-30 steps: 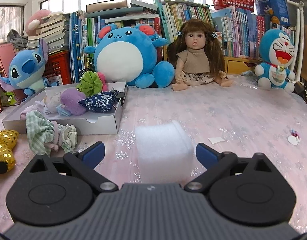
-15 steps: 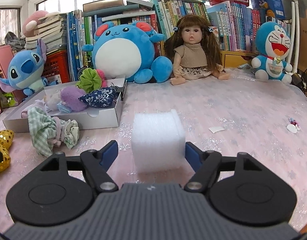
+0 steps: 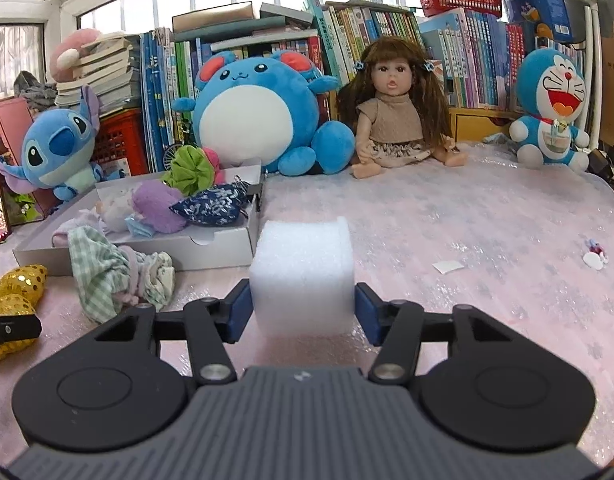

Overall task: Organize soft objects
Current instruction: 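Carry the hearts with the left tool while the right tool carries the foam block into the box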

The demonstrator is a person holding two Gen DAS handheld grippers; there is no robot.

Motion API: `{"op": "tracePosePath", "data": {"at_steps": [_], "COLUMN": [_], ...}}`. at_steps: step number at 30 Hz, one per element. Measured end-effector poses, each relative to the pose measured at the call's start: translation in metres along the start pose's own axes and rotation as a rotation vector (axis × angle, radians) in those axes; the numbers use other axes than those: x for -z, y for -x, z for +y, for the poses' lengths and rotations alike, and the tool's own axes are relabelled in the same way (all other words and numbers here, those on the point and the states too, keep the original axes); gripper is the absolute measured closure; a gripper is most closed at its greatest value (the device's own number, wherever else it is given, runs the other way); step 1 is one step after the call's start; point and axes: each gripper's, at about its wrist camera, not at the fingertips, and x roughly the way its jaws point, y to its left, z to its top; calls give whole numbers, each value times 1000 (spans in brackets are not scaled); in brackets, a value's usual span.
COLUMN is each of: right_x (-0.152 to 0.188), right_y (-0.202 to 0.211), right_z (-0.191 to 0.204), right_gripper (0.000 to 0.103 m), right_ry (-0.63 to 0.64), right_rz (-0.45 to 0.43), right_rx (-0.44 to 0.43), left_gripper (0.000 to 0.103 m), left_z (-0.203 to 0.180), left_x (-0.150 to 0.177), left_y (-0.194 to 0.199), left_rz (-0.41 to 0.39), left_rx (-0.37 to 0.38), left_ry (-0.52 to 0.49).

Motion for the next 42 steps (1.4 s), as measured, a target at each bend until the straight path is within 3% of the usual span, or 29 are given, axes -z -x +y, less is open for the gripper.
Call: {"op": "tracePosePath", "data": {"at_steps": [9, 18, 33, 42], "right_x": [-14, -38, -80, -106], "right_y": [5, 2, -19, -39], "right_z": [8, 16, 37, 57], "right_gripper": [44, 44, 44, 44], "right_ry": [8, 17, 18, 7], "right_rz": [-43, -81, -101, -88], "right_rx": [-24, -61, -160, -224], "left_gripper": [50, 50, 49, 49], "left_z": [4, 19, 30, 31], "left_x": [-13, -55, -121, -151], "left_y": [17, 24, -4, -34], "left_rz": [-75, -151, -188, -154], "left_rx": [11, 20, 97, 127], "left_ry": [-28, -39, -60, -32]}}
